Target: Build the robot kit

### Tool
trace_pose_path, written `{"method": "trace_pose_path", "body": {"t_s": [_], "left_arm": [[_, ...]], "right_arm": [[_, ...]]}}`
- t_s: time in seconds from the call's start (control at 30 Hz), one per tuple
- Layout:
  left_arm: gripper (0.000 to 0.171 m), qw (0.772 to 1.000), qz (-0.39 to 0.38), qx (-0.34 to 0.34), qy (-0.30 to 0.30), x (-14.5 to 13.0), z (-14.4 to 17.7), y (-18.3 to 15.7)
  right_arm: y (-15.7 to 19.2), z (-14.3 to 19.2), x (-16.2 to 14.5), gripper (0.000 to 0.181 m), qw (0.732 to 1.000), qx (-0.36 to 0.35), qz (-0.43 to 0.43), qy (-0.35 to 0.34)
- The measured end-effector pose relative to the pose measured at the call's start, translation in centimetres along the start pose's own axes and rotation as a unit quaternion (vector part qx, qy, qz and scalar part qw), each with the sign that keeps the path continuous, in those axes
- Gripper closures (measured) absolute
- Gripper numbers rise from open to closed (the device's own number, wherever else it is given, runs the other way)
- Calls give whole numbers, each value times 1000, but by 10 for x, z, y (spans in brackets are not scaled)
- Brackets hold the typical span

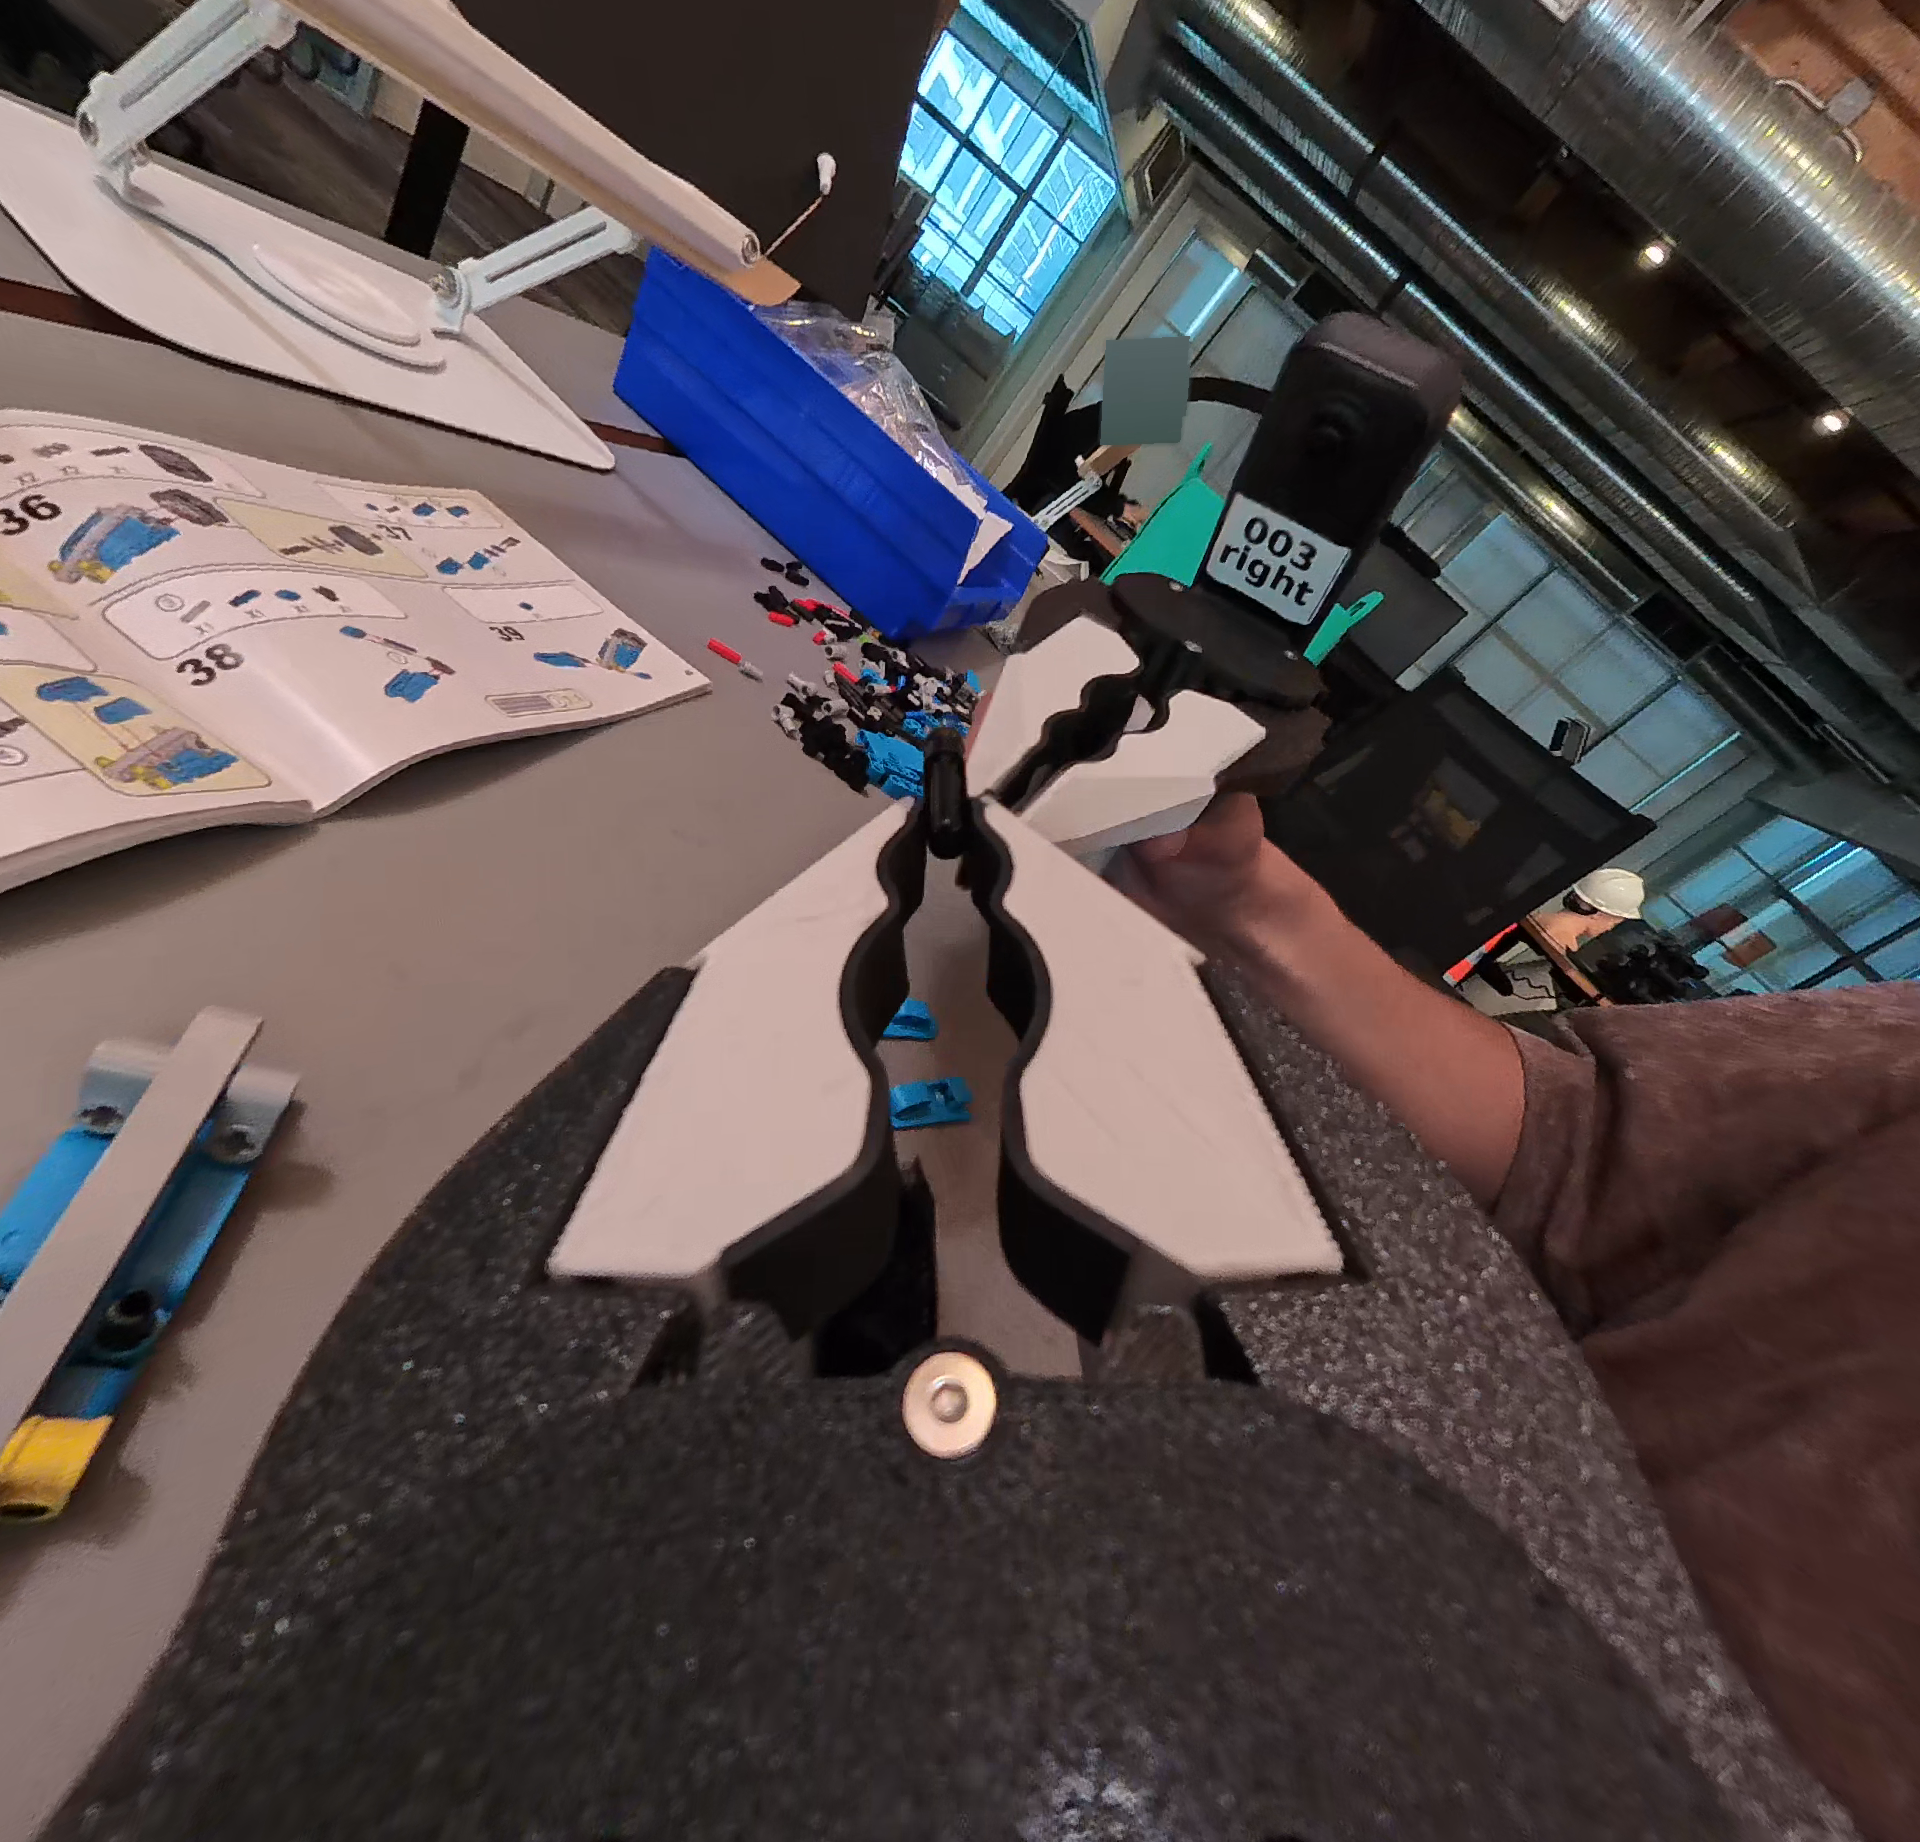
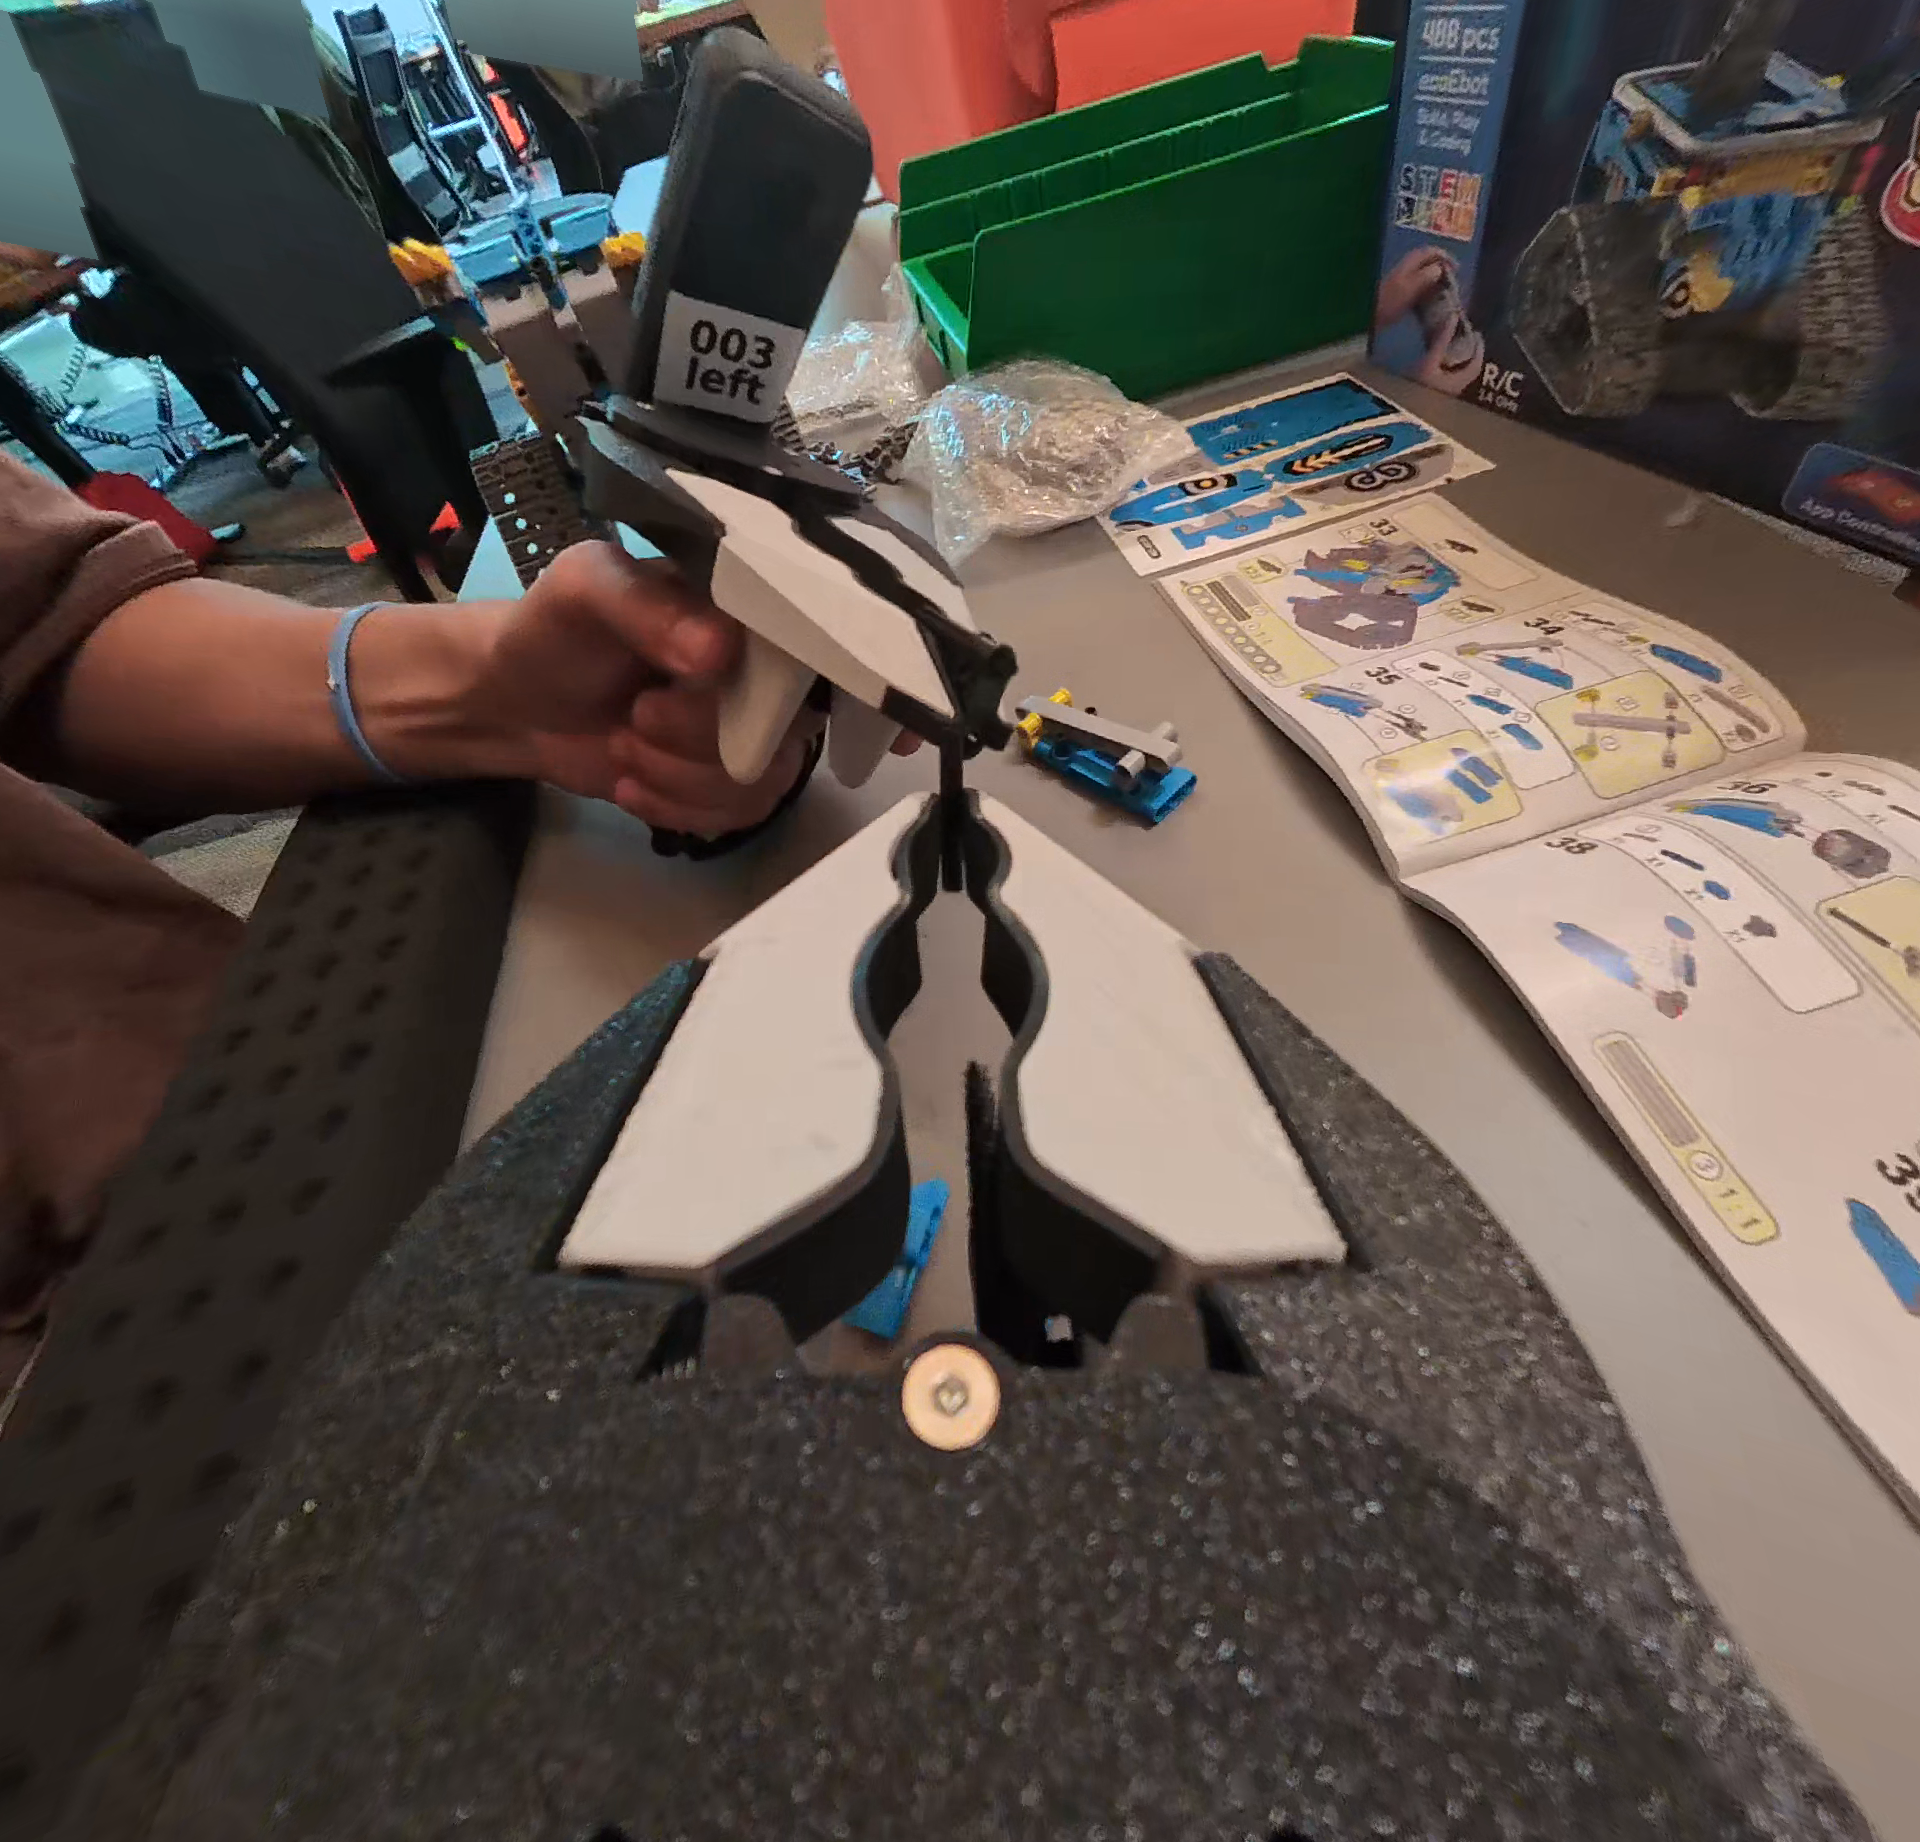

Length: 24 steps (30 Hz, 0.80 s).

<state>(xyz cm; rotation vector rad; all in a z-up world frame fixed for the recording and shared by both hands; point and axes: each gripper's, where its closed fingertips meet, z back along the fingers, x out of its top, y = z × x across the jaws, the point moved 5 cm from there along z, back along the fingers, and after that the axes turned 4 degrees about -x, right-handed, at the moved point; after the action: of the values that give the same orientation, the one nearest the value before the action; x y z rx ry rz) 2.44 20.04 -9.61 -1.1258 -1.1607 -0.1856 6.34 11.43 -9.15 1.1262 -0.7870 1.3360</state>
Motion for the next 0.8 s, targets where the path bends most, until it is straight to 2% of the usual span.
{"method": "trace_pose_path", "body": {"t_s": [0.23,0.5,0.63,0.8], "left_arm": [[165,1000,-2,4,3,-2,-3,-1],[165,998,52,-13,-19,-2,-2,1],[165,1000,-5,22,-7,-2,-3,0],[165,983,-151,100,36,-6,-7,-5]], "right_arm": [[2,-10,-3,178,999,12,-30,-15],[1,-11,-1,179,1000,1,-15,-25],[1,-12,-2,178,999,1,-27,-22],[-4,-13,-7,178,993,44,-109,-18]]}}
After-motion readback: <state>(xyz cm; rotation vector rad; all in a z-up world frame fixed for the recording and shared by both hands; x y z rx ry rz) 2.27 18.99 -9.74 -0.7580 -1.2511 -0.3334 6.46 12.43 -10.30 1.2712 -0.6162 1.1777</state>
